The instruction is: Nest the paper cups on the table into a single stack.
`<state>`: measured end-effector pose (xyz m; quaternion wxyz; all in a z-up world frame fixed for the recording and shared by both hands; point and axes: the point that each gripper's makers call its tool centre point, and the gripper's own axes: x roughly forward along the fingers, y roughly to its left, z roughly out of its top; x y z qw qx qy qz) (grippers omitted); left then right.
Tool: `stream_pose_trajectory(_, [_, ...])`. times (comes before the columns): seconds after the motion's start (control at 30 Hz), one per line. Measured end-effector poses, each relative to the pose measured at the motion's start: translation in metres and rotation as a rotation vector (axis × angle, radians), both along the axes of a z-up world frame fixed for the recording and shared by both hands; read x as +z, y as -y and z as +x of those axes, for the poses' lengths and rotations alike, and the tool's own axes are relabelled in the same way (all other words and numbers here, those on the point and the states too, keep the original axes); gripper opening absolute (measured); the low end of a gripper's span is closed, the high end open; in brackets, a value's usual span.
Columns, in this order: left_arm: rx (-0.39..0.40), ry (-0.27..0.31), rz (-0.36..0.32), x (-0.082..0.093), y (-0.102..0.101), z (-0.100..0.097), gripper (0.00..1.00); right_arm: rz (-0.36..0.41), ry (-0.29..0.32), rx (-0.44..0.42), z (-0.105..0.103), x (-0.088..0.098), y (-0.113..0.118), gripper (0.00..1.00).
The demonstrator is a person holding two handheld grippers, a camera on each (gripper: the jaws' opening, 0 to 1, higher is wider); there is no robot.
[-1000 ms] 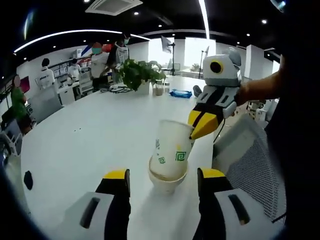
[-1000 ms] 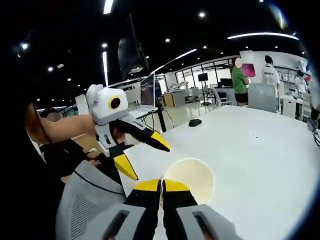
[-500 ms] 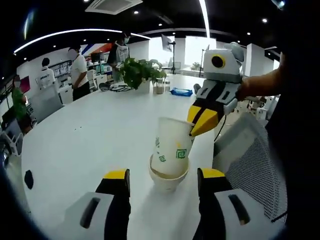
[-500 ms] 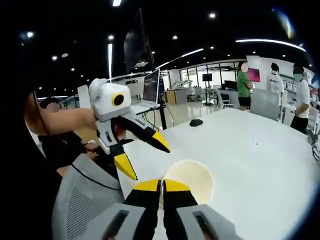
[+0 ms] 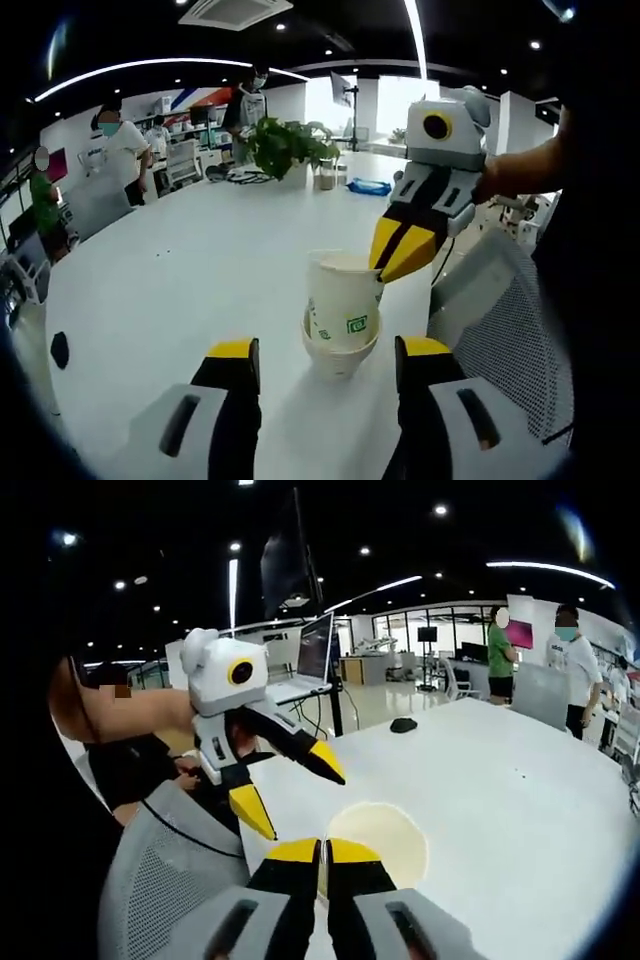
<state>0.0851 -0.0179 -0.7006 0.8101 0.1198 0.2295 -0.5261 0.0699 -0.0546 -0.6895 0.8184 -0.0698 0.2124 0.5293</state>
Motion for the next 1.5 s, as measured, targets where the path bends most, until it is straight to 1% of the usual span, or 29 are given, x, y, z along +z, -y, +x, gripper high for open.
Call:
stream_pose_trajectory(0.07, [0.006,-0.002,-0.002,-0.002,-0.003,0.000,0.53,-0.005,-0.004,0.009,0.000,-0.003,-0.005,0.00])
stream_pose_trajectory(0.3, [0.027,-0.010,-0.008,-0.004,-0.007,-0.004,0.52,-0.059,-0.021,0.045,-0.004,-0.022,-0.016,0.00])
stream_pose_trajectory(0.37, [0.030,-0.010,-0.007,-0.004,-0.007,-0.005,0.53,-0.068,-0.014,0.052,-0.005,-0.025,-0.018,0.00])
stream_pose_trajectory(0.53, [0.043,-0.007,-0.015,-0.002,-0.007,-0.006,0.53,-0.064,-0.021,0.044,-0.005,-0.026,-0.016,0.00])
stream_pose_trajectory(0.73, [0.054,-0.006,-0.030,0.001,-0.004,-0.005,0.53,-0.036,-0.017,0.001,-0.002,-0.020,-0.008,0.01])
stream_pose_trajectory(0.8, [0.053,-0.009,-0.034,0.000,-0.002,-0.005,0.53,-0.029,-0.011,-0.017,0.000,-0.019,-0.004,0.04])
stream_pose_trajectory(0.9, [0.046,-0.013,-0.025,-0.005,0.000,-0.007,0.53,-0.030,0.007,-0.042,0.003,-0.021,0.002,0.11])
stream_pose_trajectory(1.0, [0.040,-0.016,-0.021,-0.009,0.002,-0.008,0.53,-0.019,0.017,-0.061,0.004,-0.020,0.006,0.23])
stream_pose_trajectory(1.1, [0.029,-0.025,-0.002,-0.018,0.004,-0.009,0.52,-0.042,0.027,-0.079,0.007,-0.025,0.011,0.31])
stream_pose_trajectory(1.23, [0.019,-0.033,0.008,-0.029,0.008,-0.010,0.52,-0.033,0.031,-0.100,0.010,-0.025,0.012,0.42])
stream_pose_trajectory(1.33, [0.013,-0.037,0.013,-0.035,0.012,-0.012,0.52,-0.034,0.042,-0.113,0.013,-0.026,0.013,0.48])
stream_pose_trajectory(1.5, [0.002,-0.027,0.031,-0.049,0.018,-0.011,0.54,-0.024,0.051,-0.139,0.018,-0.031,0.013,0.54])
